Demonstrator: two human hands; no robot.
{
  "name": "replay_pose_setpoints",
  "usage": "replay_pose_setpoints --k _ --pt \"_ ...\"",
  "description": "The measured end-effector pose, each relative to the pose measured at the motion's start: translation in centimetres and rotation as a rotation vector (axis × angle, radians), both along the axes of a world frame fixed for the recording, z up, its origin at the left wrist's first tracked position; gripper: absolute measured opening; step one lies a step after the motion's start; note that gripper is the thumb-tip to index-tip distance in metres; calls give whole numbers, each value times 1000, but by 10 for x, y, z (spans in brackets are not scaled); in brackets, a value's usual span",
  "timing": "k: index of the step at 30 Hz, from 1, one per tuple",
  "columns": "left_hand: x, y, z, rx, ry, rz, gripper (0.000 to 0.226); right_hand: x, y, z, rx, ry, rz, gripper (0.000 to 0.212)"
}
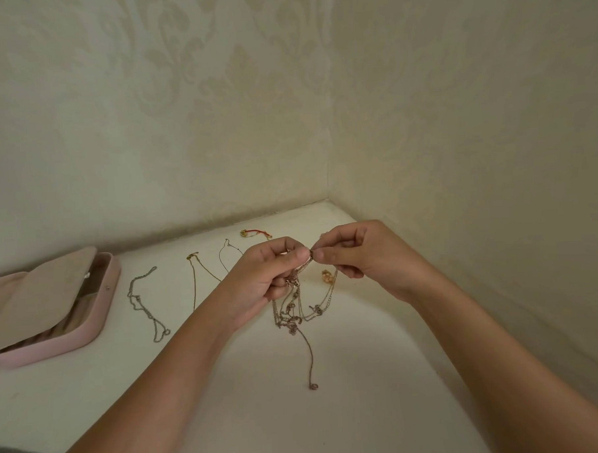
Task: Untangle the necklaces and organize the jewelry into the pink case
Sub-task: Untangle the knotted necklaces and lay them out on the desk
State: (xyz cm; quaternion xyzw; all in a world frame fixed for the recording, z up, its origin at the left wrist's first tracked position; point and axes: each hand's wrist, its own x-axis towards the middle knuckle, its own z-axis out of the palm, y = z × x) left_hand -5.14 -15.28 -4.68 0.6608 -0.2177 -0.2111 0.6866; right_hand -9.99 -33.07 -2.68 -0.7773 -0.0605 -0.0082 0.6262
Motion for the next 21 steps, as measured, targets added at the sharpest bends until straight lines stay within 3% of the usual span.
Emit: replay_pose_setpoints --k 13,16,21 --pt "0 -3 -4 16 -139 145 20 3 5 -4 -121 -50 -47 19" --pt "-2 -4 -3 -1 -109 128 7 2 7 -4 -190 -62 -42 18" --pt "-1 -5 -3 -10 -2 63 13 1 8 -4 -236 -101 -37 18"
